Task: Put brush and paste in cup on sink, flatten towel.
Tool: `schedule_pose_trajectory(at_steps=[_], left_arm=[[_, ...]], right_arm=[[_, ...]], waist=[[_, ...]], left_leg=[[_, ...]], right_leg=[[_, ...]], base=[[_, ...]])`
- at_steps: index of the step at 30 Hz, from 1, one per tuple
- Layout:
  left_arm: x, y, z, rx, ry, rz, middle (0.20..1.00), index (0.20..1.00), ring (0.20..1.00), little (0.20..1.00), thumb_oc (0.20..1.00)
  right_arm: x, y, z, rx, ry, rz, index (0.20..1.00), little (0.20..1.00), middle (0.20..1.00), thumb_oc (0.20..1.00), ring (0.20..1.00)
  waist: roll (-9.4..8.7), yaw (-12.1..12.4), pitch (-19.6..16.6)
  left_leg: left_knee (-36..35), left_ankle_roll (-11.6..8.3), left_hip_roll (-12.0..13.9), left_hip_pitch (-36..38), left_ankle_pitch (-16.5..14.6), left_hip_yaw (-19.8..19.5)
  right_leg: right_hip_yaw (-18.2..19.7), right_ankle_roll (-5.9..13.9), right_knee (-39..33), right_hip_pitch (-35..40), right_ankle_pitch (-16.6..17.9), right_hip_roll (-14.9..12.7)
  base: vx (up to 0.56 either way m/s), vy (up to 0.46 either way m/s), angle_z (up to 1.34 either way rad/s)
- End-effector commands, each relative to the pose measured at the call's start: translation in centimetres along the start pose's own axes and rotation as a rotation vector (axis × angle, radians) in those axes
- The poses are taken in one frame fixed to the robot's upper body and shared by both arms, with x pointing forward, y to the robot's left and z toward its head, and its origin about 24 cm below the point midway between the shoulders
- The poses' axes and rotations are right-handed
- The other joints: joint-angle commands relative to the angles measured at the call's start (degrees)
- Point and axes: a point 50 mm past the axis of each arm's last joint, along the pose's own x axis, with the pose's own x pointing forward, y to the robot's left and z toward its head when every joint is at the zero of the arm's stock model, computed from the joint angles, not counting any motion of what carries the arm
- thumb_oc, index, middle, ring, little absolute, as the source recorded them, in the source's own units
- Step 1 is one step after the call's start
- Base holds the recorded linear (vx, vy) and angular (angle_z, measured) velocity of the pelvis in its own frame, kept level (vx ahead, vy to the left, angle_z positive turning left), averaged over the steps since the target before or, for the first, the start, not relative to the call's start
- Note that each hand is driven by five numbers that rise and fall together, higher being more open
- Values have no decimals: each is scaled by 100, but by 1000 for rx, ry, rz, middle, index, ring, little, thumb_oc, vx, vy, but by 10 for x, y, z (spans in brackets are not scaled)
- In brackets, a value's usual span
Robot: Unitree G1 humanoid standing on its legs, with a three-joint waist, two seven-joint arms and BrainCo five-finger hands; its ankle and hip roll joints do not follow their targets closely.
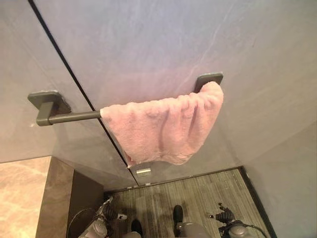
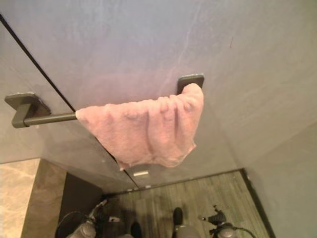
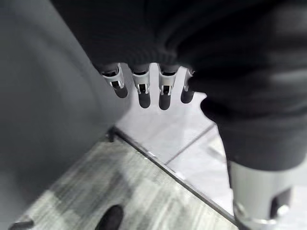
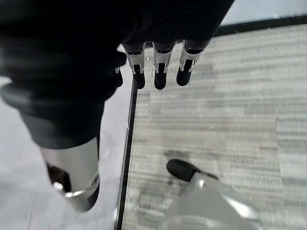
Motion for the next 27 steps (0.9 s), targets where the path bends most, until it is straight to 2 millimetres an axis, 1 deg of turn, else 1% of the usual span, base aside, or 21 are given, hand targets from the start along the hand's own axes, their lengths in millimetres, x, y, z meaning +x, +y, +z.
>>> schedule_pose_trajectory(at_steps=[1,5,6,7,9,10,11,12,15,16,17,18,19,20,21,22,23,24,25,27], left_arm=[[5,20,0,2,3,61,1000,1000,1000,1000,1000],[2,23,-4,12,-12,62,1000,1000,1000,1000,1000],[-1,24,-4,34,-51,51,1000,1000,1000,1000,1000],[-1,24,-4,34,-51,50,1000,1000,1000,1000,1000],[-7,29,-1,50,-123,43,1000,1000,1000,1000,1000],[-16,36,-6,52,-164,39,1000,1000,1000,1000,1000],[-21,39,-8,55,-188,36,1000,1000,1000,1000,1000],[-21,39,-9,55,-186,35,1000,1000,1000,1000,1000],[-38,55,-19,45,-230,26,1000,1000,1000,1000,1000],[-47,67,-22,61,-261,21,1000,1000,1000,1000,1000],[-47,67,-23,61,-260,20,1000,1000,1000,1000,1000],[-53,75,-23,73,-288,23,1000,1000,1000,1000,1000],[-60,88,-24,91,-317,35,1000,1000,1000,1000,1000],[-61,88,-24,91,-316,34,1000,1000,1000,1000,1000],[-64,93,-23,107,-333,33,1000,1000,1000,1000,1000],[-69,103,-19,142,-368,44,1000,1000,1000,1000,1000],[-69,103,-19,142,-367,43,1000,1000,1000,1000,1000],[-72,108,-17,159,-384,45,1000,1000,1000,1000,1000],[-81,121,-9,180,-437,58,1000,1000,1000,1000,1000],[-86,130,-2,184,-474,68,1000,1000,1000,1000,1000]], right_arm=[[4,1,13,-11,-33,12,1000,1000,1000,1000,1000],[4,-4,17,23,-61,-3,1000,1000,1000,1000,1000],[3,-8,27,43,-114,-12,1000,1000,1000,1000,1000],[3,-8,26,43,-113,-12,1000,1000,1000,1000,1000],[0,-17,34,101,-173,-26,1000,1000,1000,1000,1000],[-5,-28,41,169,-242,-39,1000,1000,1000,1000,1000],[-8,-33,44,190,-274,-37,1000,1000,1000,1000,1000],[-9,-33,43,190,-272,-35,1000,1000,1000,1000,1000],[-18,-48,42,236,-332,-17,1000,1000,1000,1000,1000],[-24,-59,47,242,-384,-16,1000,1000,1000,1000,1000],[-24,-59,47,242,-383,-15,1000,1000,1000,1000,1000],[-28,-67,51,243,-422,-11,1000,1000,1000,1000,1000],[-33,-76,58,242,-471,-4,1000,1000,1000,1000,1000],[-33,-76,57,242,-470,-3,1000,1000,1000,1000,1000],[-36,-81,60,238,-490,-4,1000,1000,1000,1000,1000],[-39,-87,68,226,-532,7,1000,1000,1000,1000,1000],[-40,-87,68,226,-531,9,1000,1000,1000,1000,1000],[-42,-91,71,231,-556,11,1000,1000,1000,1000,1000],[-51,-103,83,218,-619,21,1000,1000,1000,1000,1000],[-54,-109,90,199,-648,29,1000,1000,1000,1000,1000]], waist=[[-202,90,-132],[-241,132,-173],[-249,144,-164],[-249,143,-168],[-242,153,-150],[-230,170,-136],[-231,179,-143],[-234,176,-153],[-225,226,-163],[-213,247,-164],[-217,242,-170],[-209,255,-177],[-203,285,-185],[-205,278,-190],[-203,293,-196],[-197,325,-201],[-201,318,-206],[-201,329,-210],[-192,371,-211],[-193,412,-235]], left_leg=[[51,-74,18,-167,178,-14],[51,-99,41,-200,169,-65],[51,-109,48,-214,186,-80],[51,-109,48,-213,186,-81],[51,-126,55,-240,196,-95],[51,-146,64,-264,209,-103],[51,-153,67,-268,211,-111],[51,-153,67,-266,210,-112],[51,-182,81,-285,232,-164],[51,-195,89,-303,248,-203],[51,-195,88,-303,249,-207],[51,-208,93,-316,250,-229],[51,-224,89,-333,258,-270],[51,-224,89,-334,258,-275],[51,-232,84,-342,263,-300],[51,-240,82,-354,264,-321],[51,-240,81,-353,264,-327],[51,-245,75,-362,267,-345],[51,-257,60,-382,276,-375],[51,-264,43,-401,281,-402]], right_leg=[[280,490,314,252,-234,-366],[240,520,237,293,-197,-386],[222,534,198,315,-176,-389],[220,534,194,319,-174,-389],[186,555,138,332,-142,-400],[147,577,79,343,-120,-414],[138,587,48,357,-112,-421],[136,587,44,361,-110,-421],[41,613,-4,400,-110,-440],[-25,632,-22,430,-107,-454],[-29,632,-25,434,-106,-454],[-61,644,-52,458,-102,-470],[-123,661,-75,484,-92,-492],[-129,661,-78,488,-92,-492],[-163,671,-92,504,-85,-505],[-189,681,-109,518,-82,-520],[-195,681,-113,523,-81,-520],[-221,691,-125,534,-76,-531],[-281,709,-156,545,-53,-557],[-332,729,-197,572,-20,-586]], base=[[0,0,0],[27,8,3],[0,0,0],[13,6,3],[2,4,2],[10,6,7],[13,6,7],[15,1,5],[4,-4,2],[8,-8,8],[6,0,15],[3,4,12],[3,4,12],[2,-1,10],[-5,4,11],[-5,4,11],[-9,6,8],[-19,8,10],[-21,9,17],[-14,10,25]])
